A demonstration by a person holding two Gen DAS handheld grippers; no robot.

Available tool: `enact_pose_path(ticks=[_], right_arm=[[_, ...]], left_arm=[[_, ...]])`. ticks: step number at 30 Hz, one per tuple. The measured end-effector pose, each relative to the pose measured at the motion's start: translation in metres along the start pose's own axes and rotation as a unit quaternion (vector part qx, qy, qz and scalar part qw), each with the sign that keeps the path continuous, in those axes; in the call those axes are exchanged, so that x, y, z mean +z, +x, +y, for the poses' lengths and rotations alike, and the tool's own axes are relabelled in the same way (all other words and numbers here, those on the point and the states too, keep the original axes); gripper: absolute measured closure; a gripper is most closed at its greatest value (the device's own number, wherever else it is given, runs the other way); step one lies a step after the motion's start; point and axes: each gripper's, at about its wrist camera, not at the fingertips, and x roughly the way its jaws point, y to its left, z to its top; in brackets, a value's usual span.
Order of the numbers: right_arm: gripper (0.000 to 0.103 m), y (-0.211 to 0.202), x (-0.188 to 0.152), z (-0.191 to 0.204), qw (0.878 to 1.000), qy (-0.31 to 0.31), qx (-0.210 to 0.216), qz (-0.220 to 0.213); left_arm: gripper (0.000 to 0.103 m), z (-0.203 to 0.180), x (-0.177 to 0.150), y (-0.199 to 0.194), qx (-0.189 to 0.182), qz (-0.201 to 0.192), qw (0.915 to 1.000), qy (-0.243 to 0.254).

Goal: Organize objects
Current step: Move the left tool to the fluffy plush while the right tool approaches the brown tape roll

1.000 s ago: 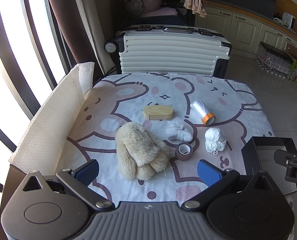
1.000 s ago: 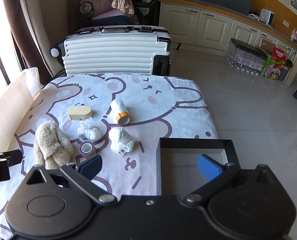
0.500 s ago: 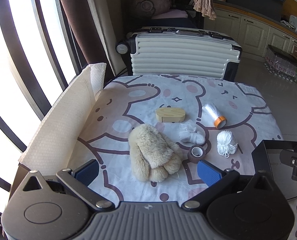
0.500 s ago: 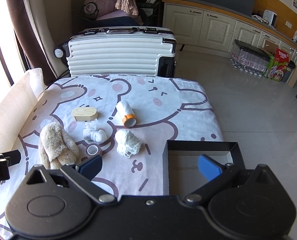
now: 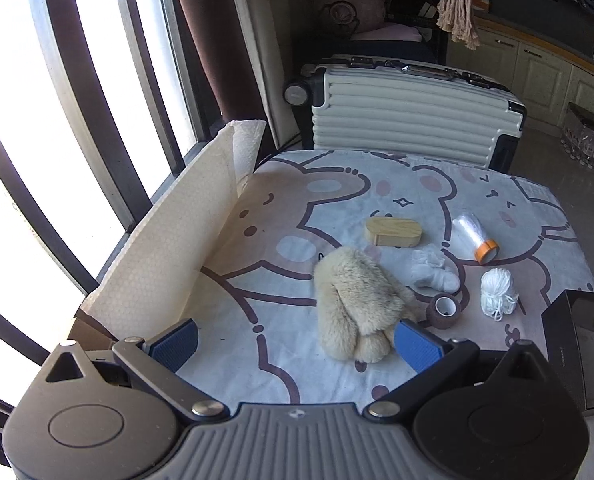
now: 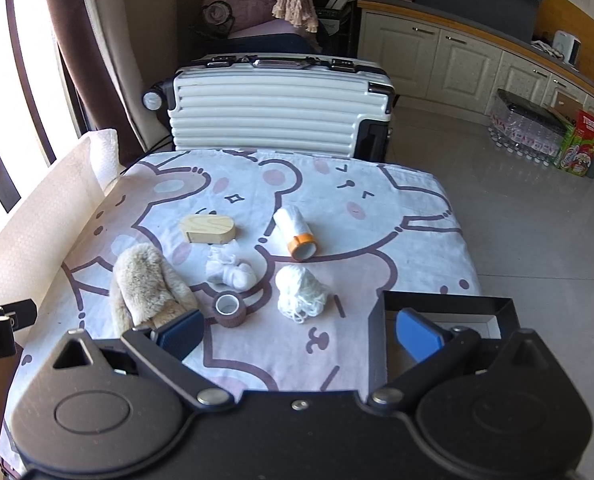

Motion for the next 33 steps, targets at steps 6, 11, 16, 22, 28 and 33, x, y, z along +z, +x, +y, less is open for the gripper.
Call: enact_pose_path(ticks=[6, 11, 16, 22, 28, 33], right_arm=[[0.0, 0.002, 0.003, 0.015, 1.0, -0.006, 0.002, 0.0], [0.0, 0.004, 0.005, 0.026, 1.0, -0.008, 0.0, 0.002], [0.0, 0.006, 0.005, 0.033, 1.0, -0.016, 0.002, 0.002], [0.0, 0.006, 0.005, 0.024, 1.0, -0.007, -0.006, 0.0], [0.0, 0.01, 0.02, 0.015, 1.0, 0.016, -0.011, 0.004], [0.0, 0.019, 0.042, 0.017, 1.0, 0.007, -0.009, 0.001]], left_arm=[[0.0, 0.016, -0.002, 0.001, 0.01, 0.002, 0.9999, -0.008], [0.0, 0.026, -0.003, 0.003, 0.01, 0.005, 0.9998, -0.017], [0.0, 0.033, -0.002, 0.003, 0.005, 0.007, 0.9994, -0.035], [0.0, 0.023, 0.002, 0.005, -0.002, 0.0, 0.9994, -0.034], [0.0, 0.013, 0.018, 0.008, -0.007, -0.01, 0.999, -0.043], [0.0, 0.006, 0.042, 0.017, -0.012, -0.01, 0.9984, -0.055]])
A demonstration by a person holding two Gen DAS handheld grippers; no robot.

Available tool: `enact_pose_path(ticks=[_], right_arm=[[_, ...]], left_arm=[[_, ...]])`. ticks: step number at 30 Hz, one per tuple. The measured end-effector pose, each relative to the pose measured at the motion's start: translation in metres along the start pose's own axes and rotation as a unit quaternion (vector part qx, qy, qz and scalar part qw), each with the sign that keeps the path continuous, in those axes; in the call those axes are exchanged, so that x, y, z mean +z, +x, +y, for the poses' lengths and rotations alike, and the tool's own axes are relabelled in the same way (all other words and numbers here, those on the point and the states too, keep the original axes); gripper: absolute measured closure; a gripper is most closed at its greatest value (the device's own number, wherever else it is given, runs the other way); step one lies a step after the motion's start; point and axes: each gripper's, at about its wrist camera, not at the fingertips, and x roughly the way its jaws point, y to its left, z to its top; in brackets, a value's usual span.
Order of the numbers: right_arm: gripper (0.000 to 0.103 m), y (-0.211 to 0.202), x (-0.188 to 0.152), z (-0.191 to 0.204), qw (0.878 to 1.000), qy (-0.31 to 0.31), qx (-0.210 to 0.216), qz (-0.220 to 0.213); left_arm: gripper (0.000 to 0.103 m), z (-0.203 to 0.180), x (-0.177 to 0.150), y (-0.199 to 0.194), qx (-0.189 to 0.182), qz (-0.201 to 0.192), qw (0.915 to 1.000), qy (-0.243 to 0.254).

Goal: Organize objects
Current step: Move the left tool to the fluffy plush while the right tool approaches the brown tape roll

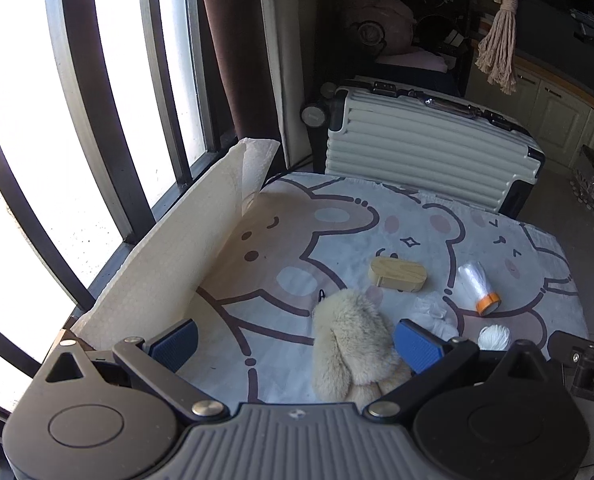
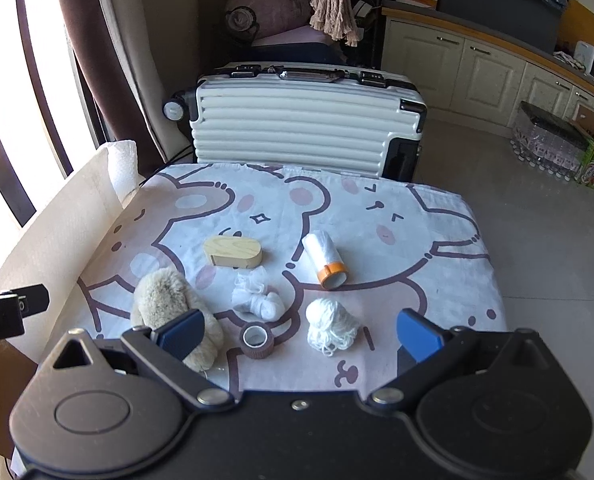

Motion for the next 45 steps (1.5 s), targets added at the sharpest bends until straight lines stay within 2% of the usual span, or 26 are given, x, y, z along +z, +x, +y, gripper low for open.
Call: enact_pose_path(ticks=[7, 12, 19, 25, 36, 45], right_arm=[[0.0, 0.031, 0.031, -0.003, 1.0, 0.01, 0.003, 0.01], [0.0, 0.061, 0.039, -0.006, 1.0, 0.015, -0.002, 0.02], [0.0, 0.103, 0.031, -0.006, 0.999, 0.039, 0.009, 0.037], [0.0, 0.136, 0.022, -0.002, 0.998, 0.019, 0.016, 0.057], [0.0, 0.165, 0.005, -0.002, 0.996, 0.01, 0.019, 0.082], [0.012, 0.177, -0.003, 0.0, 0.995, 0.017, 0.032, 0.096]], left_arm=[[0.0, -0.017, 0.025, 0.033, -0.005, 0.021, 0.9997, -0.008], [0.0, -0.024, 0.038, 0.059, -0.003, 0.03, 0.9994, -0.018], [0.0, -0.033, 0.039, 0.096, -0.002, 0.046, 0.9987, -0.023], [0.0, -0.047, 0.03, 0.135, -0.009, 0.075, 0.9971, -0.011], [0.0, -0.045, 0.022, 0.178, 0.009, 0.102, 0.9941, -0.035], [0.0, -0.045, 0.014, 0.198, 0.021, 0.111, 0.9932, -0.029]])
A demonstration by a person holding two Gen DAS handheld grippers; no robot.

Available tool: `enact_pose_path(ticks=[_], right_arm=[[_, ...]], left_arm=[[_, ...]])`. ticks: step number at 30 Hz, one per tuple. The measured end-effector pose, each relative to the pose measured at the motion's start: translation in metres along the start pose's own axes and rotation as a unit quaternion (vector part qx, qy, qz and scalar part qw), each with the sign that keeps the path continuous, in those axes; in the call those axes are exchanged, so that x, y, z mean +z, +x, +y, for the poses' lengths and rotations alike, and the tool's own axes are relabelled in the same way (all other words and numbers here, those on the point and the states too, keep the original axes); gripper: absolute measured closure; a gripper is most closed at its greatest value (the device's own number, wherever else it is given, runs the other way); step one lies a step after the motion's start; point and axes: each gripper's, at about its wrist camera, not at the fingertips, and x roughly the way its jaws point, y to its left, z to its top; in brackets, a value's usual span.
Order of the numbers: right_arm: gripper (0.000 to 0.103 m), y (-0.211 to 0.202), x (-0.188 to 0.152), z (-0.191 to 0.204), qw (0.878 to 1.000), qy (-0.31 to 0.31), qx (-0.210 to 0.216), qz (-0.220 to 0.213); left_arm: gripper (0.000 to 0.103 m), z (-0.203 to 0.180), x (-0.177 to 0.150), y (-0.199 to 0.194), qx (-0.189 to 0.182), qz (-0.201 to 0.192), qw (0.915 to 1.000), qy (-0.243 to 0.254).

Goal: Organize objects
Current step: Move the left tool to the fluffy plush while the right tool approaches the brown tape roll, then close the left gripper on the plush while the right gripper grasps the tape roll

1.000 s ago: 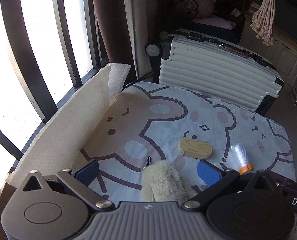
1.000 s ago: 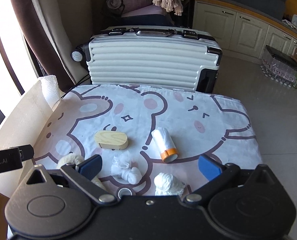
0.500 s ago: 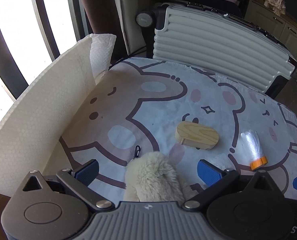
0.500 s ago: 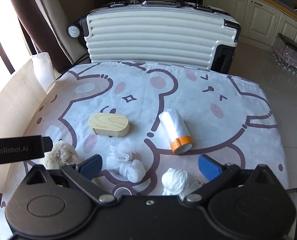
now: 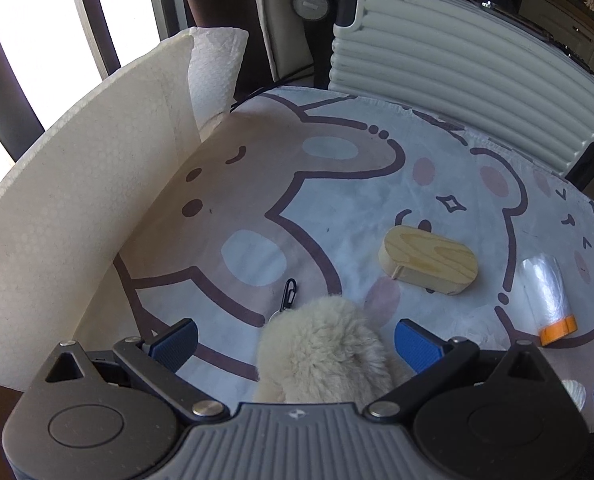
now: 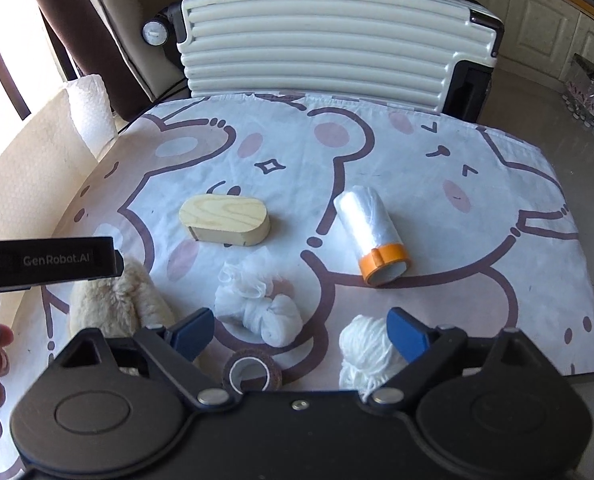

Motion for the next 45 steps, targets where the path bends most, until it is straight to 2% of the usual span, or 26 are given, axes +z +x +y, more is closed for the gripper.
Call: enact_pose_path(ticks=[7, 14, 19, 27, 29, 34, 40, 45], right_arm=[[0.023, 0.007, -0.007, -0.002, 1.0, 0.017, 0.012, 0.015], [0.025, 0.014, -0.013, 0.002, 1.0, 0.015, 0.011, 0.022], [0.028, 0.019, -0.016, 0.002, 1.0, 0.014, 0.012, 0.024], [0.032, 0.027, -0.024, 0.009, 0.999, -0.001, 0.015, 0.032], [0.032, 0.029, -0.026, 0.013, 0.999, -0.007, 0.016, 0.035], [0.035, 0.036, -0.03, 0.021, 0.999, -0.023, 0.016, 0.045], [0.046, 0.045, -0.035, 0.028, 0.998, -0.023, 0.011, 0.063], [0.059, 0.044, -0.036, 0.032, 0.997, -0.022, 0.015, 0.07]], left_arm=[[0.0, 0.003, -0.007, 0.015, 0.005, 0.01, 0.9999, -0.007], [0.0, -0.004, -0.017, 0.025, -0.026, 0.019, 0.9995, -0.006], [0.0, -0.009, -0.024, 0.035, -0.038, 0.045, 0.9982, -0.007], [0.001, -0.004, -0.034, 0.041, -0.031, 0.08, 0.9963, -0.004], [0.004, 0.001, -0.034, 0.041, -0.036, 0.088, 0.9954, -0.009], [0.024, 0.008, -0.036, 0.043, -0.067, 0.118, 0.9906, -0.02], [0.042, 0.012, -0.037, 0.04, -0.089, 0.129, 0.9874, -0.017], [0.05, 0.014, -0.038, 0.033, -0.096, 0.128, 0.9871, 0.001]])
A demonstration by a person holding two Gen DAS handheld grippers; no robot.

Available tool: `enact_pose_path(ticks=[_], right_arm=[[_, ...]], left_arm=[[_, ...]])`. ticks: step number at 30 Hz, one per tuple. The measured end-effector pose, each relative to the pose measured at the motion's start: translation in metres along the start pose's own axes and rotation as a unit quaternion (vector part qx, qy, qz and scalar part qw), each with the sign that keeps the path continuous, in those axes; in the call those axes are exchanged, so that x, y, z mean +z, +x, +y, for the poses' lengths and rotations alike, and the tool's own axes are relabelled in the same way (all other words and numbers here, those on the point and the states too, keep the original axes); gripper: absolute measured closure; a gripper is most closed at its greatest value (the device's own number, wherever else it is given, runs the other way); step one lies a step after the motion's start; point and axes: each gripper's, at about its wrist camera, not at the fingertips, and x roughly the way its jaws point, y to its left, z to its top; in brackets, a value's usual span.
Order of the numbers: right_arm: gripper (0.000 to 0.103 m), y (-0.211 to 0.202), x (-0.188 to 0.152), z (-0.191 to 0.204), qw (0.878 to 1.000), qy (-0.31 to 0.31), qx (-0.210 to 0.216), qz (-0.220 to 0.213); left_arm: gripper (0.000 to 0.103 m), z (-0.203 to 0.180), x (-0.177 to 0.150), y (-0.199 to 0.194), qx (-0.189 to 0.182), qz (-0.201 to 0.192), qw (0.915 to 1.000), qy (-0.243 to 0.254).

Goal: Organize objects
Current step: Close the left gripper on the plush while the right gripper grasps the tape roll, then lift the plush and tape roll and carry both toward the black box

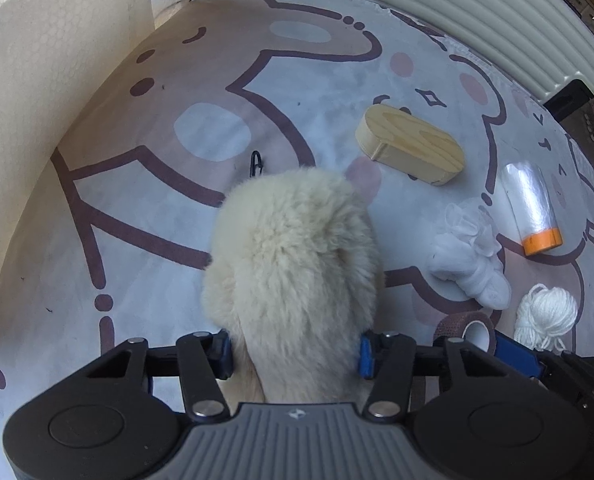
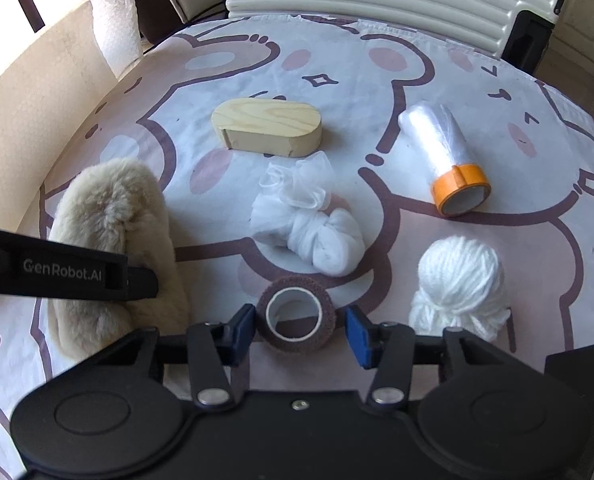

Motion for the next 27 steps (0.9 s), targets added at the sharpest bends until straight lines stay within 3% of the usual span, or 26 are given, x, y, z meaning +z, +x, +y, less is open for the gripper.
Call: enact_pose_path(ticks=[12, 27], right_arm=[[0.06, -0.024, -0.003, -0.001, 1.0, 0.005, -0.011, -0.008], [0.06, -0.071, -0.005, -0.003, 0.998, 0.02, -0.02, -0.053]], left_arm=[[0.057, -0.005, -0.009, -0.018, 0.003, -0.012, 0.9994, 0.032], [0.059, -0.01, -0.021, -0.066, 0.005, -0.076, 0.9964, 0.037]])
